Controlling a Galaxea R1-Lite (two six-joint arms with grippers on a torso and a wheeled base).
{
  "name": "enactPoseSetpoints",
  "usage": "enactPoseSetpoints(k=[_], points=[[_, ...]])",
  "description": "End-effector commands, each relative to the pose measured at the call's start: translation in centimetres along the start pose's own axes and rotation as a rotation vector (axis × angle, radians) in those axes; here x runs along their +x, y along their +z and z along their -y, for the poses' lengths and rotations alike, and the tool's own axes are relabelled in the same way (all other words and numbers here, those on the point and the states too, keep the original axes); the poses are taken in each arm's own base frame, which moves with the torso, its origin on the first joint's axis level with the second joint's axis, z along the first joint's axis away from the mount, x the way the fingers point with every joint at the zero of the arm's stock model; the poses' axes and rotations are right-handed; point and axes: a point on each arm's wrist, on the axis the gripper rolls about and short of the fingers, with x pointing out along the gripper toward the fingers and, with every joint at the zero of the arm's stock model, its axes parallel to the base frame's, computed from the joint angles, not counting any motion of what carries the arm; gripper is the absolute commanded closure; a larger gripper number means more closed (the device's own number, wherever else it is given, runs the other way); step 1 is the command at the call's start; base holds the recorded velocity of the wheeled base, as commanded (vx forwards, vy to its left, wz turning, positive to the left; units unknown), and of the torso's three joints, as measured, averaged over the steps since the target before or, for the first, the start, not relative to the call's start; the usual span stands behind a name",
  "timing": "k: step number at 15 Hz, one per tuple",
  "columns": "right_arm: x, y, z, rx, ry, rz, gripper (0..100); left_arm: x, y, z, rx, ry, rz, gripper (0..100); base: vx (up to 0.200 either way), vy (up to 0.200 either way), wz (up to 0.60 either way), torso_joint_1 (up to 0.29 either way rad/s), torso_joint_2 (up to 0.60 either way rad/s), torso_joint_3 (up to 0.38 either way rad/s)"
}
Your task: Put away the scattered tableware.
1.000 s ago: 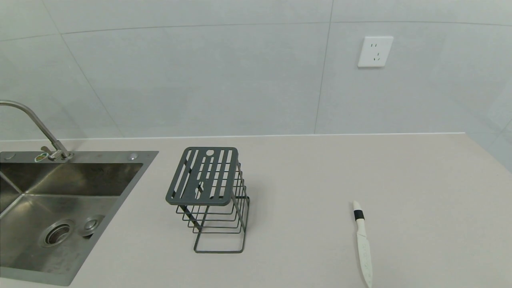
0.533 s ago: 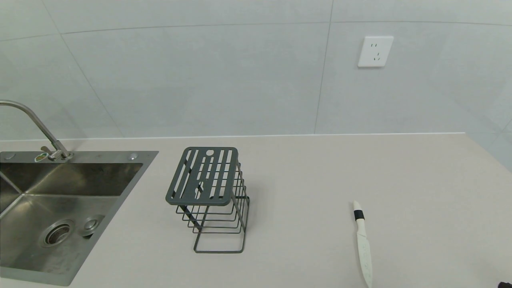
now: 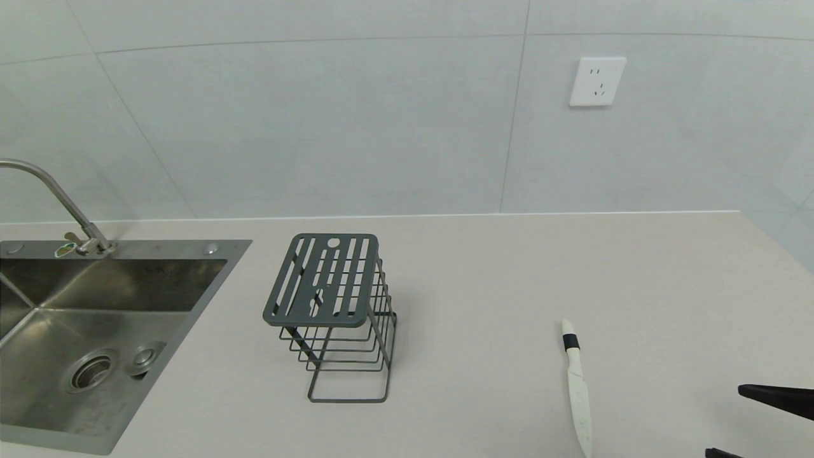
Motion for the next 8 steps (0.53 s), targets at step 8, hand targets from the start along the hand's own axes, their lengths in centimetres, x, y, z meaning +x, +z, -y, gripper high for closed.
enactPoseSetpoints(k=[8], points=[[5.8, 3.3, 1.2, 0.199, -0.012, -0.1, 0, 0.0, 0.0, 0.0, -0.001, 0.001, -0.001, 0, 0.0, 0.0, 0.0, 0.0, 0.0, 0.0]])
